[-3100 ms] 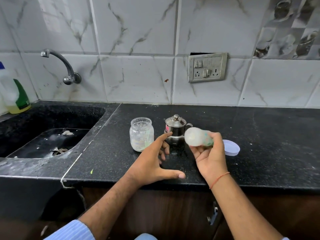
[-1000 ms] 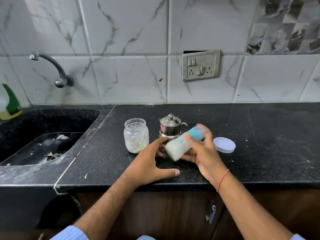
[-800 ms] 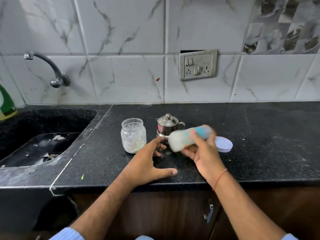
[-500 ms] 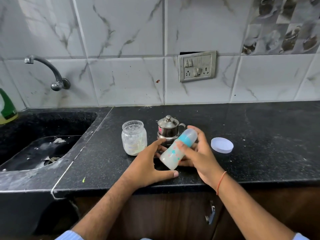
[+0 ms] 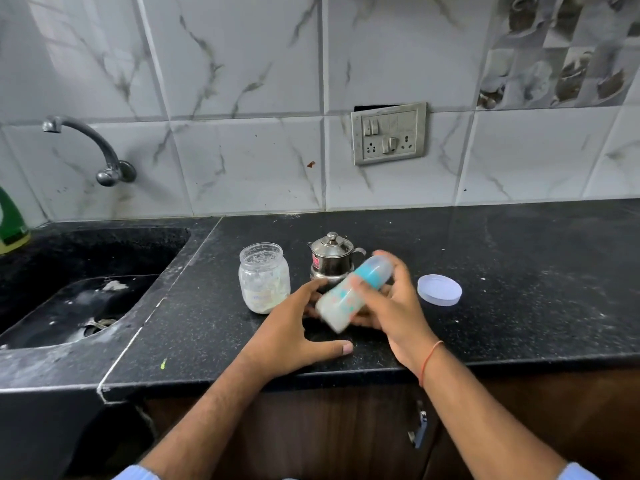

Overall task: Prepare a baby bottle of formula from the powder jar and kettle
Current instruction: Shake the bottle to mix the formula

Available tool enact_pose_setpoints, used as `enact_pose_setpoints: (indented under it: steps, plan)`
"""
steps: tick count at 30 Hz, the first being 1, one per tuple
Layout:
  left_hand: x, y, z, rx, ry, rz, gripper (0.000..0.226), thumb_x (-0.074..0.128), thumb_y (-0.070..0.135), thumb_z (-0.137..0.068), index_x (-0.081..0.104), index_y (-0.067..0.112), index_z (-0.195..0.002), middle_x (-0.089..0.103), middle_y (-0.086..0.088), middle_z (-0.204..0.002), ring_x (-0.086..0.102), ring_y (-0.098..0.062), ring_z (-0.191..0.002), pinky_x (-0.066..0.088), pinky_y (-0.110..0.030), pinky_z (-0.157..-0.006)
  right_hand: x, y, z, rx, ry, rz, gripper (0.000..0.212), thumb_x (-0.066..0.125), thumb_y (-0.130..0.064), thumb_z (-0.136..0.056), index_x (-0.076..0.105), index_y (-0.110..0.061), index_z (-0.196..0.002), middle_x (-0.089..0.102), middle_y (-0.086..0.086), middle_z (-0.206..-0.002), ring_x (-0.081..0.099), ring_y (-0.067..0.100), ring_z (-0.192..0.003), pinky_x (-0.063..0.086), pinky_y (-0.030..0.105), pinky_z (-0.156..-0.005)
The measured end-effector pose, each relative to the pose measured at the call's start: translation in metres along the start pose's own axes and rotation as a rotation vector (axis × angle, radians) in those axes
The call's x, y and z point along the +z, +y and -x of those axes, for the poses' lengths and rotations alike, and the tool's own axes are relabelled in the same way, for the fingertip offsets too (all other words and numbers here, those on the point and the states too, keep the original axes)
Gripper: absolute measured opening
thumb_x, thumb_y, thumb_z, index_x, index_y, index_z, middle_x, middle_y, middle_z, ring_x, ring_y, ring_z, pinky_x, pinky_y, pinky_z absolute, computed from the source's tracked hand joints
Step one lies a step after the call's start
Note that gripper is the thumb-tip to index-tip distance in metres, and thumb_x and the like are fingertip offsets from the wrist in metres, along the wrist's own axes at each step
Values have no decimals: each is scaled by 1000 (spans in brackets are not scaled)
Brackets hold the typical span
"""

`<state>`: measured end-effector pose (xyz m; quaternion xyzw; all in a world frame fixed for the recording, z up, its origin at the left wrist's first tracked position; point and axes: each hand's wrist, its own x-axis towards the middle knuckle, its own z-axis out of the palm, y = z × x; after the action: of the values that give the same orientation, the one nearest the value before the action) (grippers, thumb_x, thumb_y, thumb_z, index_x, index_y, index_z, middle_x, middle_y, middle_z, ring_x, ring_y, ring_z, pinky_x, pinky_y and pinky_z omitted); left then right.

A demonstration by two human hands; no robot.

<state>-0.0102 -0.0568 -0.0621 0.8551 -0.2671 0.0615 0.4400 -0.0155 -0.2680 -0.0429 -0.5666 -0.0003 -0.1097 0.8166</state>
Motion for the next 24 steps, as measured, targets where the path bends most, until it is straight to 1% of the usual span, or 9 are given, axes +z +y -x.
enact_pose_setpoints:
  steps: [2, 3, 6, 9, 12, 13, 16, 21, 24]
  plan:
    - [0, 1, 0, -17, 4, 3, 112, 103, 53, -68, 43, 35, -162, 66, 20, -129, 65, -2, -115, 47, -7, -87, -3, -2, -2, -43, 176, -174, 47, 74, -20, -99, 46, -31, -135, 66, 9, -129, 77, 27, -105, 65, 42, -67]
    - [0, 1, 0, -16, 5, -1, 112, 103, 53, -68, 43, 36, -162, 65, 20, -129, 66, -4, -114, 47, -8, -87, -4, -4, -4, -35, 187, -203, 45, 73, -21, -100, 46, -30, -135, 66, 10, -131, 76, 29, -106, 66, 44, -69]
    - [0, 0, 0, 6, -8, -7, 108, 103, 50, -70, 44, 39, -159, 67, 21, -127, 65, -3, -116, 47, -8, -88, 0, -1, -2, 10, 1, -3, 48, 75, -17, -98, 51, -34, -136, 67, 16, -127, 78, 32, -101, 65, 43, -66]
    - [0, 0, 0, -10, 1, -7, 110, 102, 56, -68, 42, 42, -159, 66, 20, -127, 66, -5, -115, 47, -10, -87, -4, -2, -3, -27, 141, -162, 49, 74, -19, -99, 46, -32, -137, 64, 11, -134, 75, 34, -112, 66, 48, -73]
    - [1, 0, 0, 4, -3, -26, 106, 102, 53, -71, 43, 40, -158, 68, 19, -125, 65, -2, -116, 47, -8, -86, 0, -1, 0, -2, -20, 18, 53, 77, -15, -96, 50, -36, -137, 65, 16, -131, 75, 36, -111, 66, 48, -71]
    - [0, -1, -1, 5, 0, -34, 103, 101, 53, -71, 44, 41, -157, 69, 18, -124, 66, -2, -114, 48, -8, -85, 2, 1, 1, -7, -32, 51, 54, 78, -16, -96, 50, -37, -138, 66, 14, -128, 76, 34, -109, 65, 46, -70]
    - [1, -2, -2, -15, 11, -49, 87, 97, 55, -77, 48, 45, -149, 72, 16, -112, 68, -4, -107, 48, -10, -83, 4, -2, 1, -22, 51, -32, 54, 79, -23, -95, 50, -36, -137, 69, 9, -124, 77, 30, -106, 64, 41, -67]
    - [1, -2, -2, -48, 0, -119, 64, 89, 49, -89, 53, 39, -141, 73, 20, -114, 66, 7, -107, 48, -7, -81, 8, 0, 4, -29, -36, 121, 61, 84, -24, -90, 50, -41, -138, 69, 14, -122, 80, 25, -99, 65, 42, -67]
    - [1, -2, -2, -51, 6, -144, 53, 82, 52, -95, 57, 34, -138, 71, 22, -110, 65, 9, -105, 47, -7, -79, 6, -1, 3, -25, -69, 166, 60, 75, -31, -99, 43, -46, -147, 74, 10, -117, 80, 25, -93, 64, 40, -63]
